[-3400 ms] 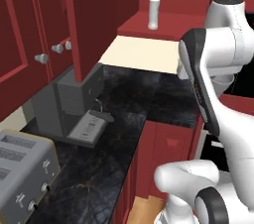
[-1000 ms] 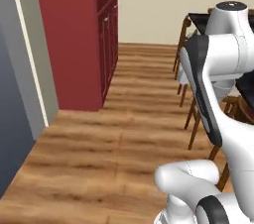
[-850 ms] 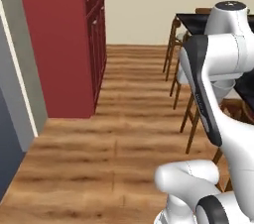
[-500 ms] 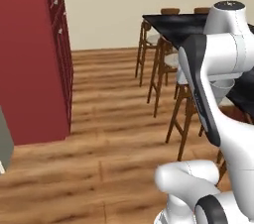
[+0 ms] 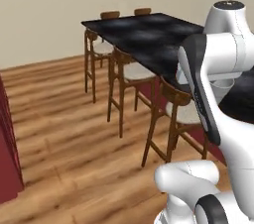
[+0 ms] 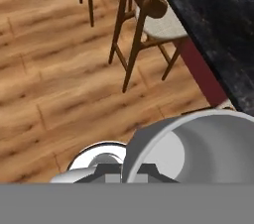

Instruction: There is a bowl on the dining counter. Grab a lemon wedge from the fridge and place it in the bowl. Then get the liquor bottle and glass cup from the cabinet and place them next to the bowl.

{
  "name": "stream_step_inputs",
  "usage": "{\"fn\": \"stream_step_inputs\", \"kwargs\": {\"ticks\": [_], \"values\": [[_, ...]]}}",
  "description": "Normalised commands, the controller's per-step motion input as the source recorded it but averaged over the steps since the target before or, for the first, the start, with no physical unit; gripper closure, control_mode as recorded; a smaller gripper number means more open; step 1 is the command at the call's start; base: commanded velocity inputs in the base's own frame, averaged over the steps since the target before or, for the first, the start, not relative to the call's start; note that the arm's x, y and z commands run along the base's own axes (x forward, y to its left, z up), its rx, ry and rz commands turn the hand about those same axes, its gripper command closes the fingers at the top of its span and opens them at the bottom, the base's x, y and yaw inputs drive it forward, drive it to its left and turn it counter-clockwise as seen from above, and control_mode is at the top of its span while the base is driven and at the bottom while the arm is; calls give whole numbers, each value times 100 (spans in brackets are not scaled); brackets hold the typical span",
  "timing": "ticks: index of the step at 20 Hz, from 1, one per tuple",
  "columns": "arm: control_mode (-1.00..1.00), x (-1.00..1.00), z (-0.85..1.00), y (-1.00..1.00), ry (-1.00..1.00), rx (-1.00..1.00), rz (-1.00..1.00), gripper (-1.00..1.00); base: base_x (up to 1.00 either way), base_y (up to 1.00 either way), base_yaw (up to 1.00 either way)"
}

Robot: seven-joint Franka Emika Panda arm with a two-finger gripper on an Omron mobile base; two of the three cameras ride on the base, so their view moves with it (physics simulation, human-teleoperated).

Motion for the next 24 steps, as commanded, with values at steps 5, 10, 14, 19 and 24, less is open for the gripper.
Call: {"fn": "stream_step_inputs", "kwargs": {"ticks": [5, 10, 14, 19, 24], "values": [[100, 0, 0, 0, 0, 0, 0, 100, 74, 24, -62], [100, 0, 0, 0, 0, 0, 0, 100, 53, 33, -66], [100, 0, 0, 0, 0, 0, 0, 100, 44, 35, -66], [100, 0, 0, 0, 0, 0, 0, 100, 45, 42, -64], [100, 0, 0, 0, 0, 0, 0, 100, 76, 63, -53]]}}
